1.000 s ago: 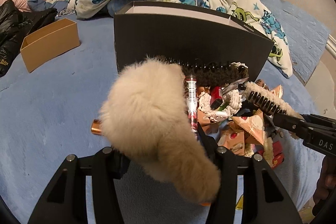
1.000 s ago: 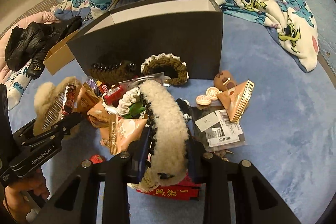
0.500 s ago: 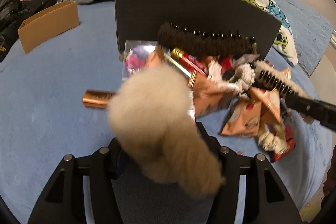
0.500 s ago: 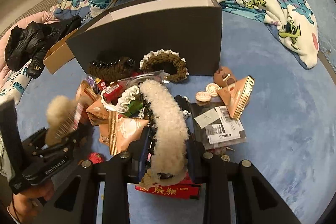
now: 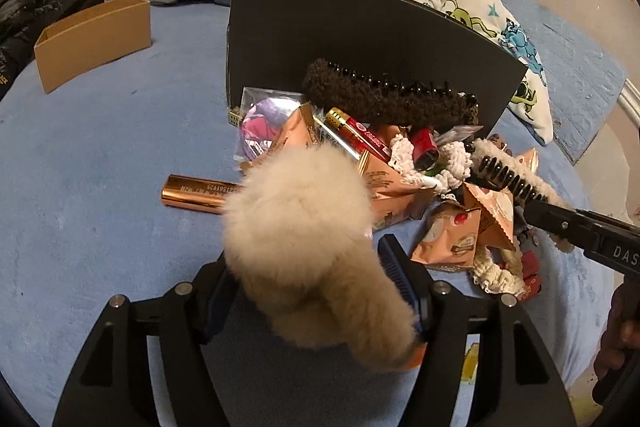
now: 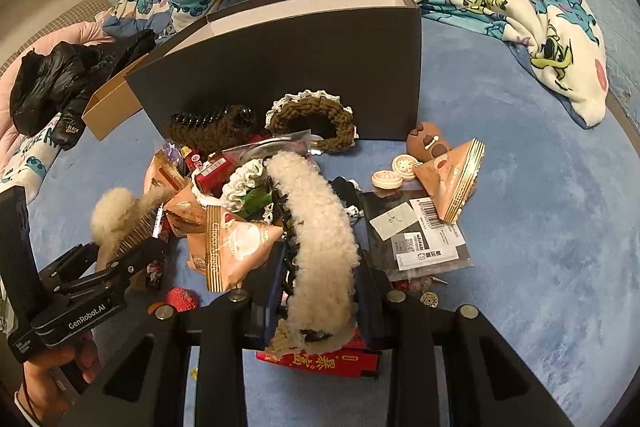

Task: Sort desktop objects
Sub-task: 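Lift the plush and the fluffy hair clip up off the pile with both tools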

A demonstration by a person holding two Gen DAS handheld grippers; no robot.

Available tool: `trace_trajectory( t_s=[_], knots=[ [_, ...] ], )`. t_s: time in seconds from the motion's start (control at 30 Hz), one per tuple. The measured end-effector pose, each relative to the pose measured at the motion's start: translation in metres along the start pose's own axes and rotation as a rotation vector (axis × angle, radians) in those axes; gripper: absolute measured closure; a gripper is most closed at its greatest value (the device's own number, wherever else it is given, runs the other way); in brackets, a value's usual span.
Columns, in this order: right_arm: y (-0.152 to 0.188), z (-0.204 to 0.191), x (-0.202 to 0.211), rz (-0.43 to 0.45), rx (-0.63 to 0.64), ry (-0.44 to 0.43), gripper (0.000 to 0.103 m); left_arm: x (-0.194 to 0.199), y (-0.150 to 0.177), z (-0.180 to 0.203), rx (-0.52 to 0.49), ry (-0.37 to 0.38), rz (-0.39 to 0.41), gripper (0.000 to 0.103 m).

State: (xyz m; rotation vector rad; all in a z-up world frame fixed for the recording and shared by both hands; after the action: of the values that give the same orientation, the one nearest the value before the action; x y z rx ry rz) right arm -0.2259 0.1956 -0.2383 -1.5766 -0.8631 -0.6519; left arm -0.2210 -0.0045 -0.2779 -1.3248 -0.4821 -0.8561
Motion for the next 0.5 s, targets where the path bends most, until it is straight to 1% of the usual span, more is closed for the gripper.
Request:
trace_trajectory(
  t_s=[0.17, 0.33, 0.43, 0.5],
  knots=[
    [0.0, -0.002, 0.001, -0.002, 0.001, -0.001, 0.072, 0.005, -0.001, 0.001, -0.009, -0.007, 0.006, 0.045],
    [-0.001, -0.004, 0.002, -0.002, 0.004, -0.002, 0.072, 0.01, -0.004, -0.004, 0.006, 0.001, 0.014, 0.051],
    [-0.001, -0.005, 0.003, -0.001, 0.008, -0.001, 0.072, 0.012, -0.006, -0.004, -0.007, -0.017, 0.021, 0.056],
    [-0.001, -0.007, 0.003, 0.0, 0.012, 0.001, 0.072, 0.013, -0.006, -0.003, -0.019, -0.022, 0.02, 0.057]
  ],
)
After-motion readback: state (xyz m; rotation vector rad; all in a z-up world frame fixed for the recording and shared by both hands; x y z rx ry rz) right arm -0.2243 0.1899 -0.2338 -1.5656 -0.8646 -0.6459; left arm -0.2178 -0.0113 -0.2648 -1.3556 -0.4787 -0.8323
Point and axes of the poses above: each gripper's, at about its wrist camera, not at the fingertips, and x roughly against the way its jaws point, z to its right, y to its underside, the point moved 5 cm from there along -x, roughly the way its jaws point, and after that the axes turned 4 degrees about -x, right-handed, at the moved point
